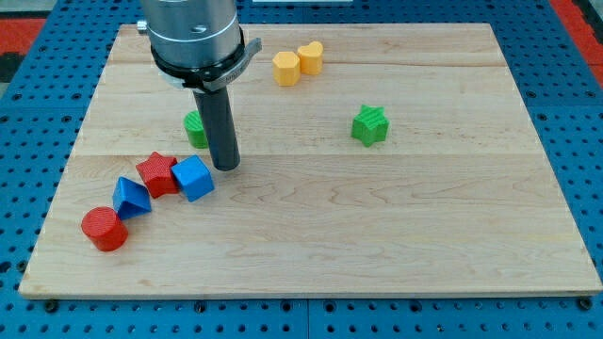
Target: Push the green circle above the green star
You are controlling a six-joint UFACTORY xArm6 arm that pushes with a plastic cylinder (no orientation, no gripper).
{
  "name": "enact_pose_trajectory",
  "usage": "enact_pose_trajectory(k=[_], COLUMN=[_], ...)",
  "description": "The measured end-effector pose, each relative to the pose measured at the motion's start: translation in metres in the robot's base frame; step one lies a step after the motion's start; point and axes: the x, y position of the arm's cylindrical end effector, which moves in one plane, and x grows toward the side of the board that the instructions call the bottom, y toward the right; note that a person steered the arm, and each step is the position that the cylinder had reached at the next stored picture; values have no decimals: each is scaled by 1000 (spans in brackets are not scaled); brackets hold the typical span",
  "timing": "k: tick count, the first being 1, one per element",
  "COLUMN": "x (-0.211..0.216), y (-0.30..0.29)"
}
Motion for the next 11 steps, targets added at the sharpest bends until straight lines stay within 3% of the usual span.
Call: enact_pose_trajectory(k=[2,3,4,6,7,8,9,10,11], x=[-66,-73,-90,-74,-99,-126,-126,-94,-94], y=[-56,-119,-115,44,-24,4,57,133,149])
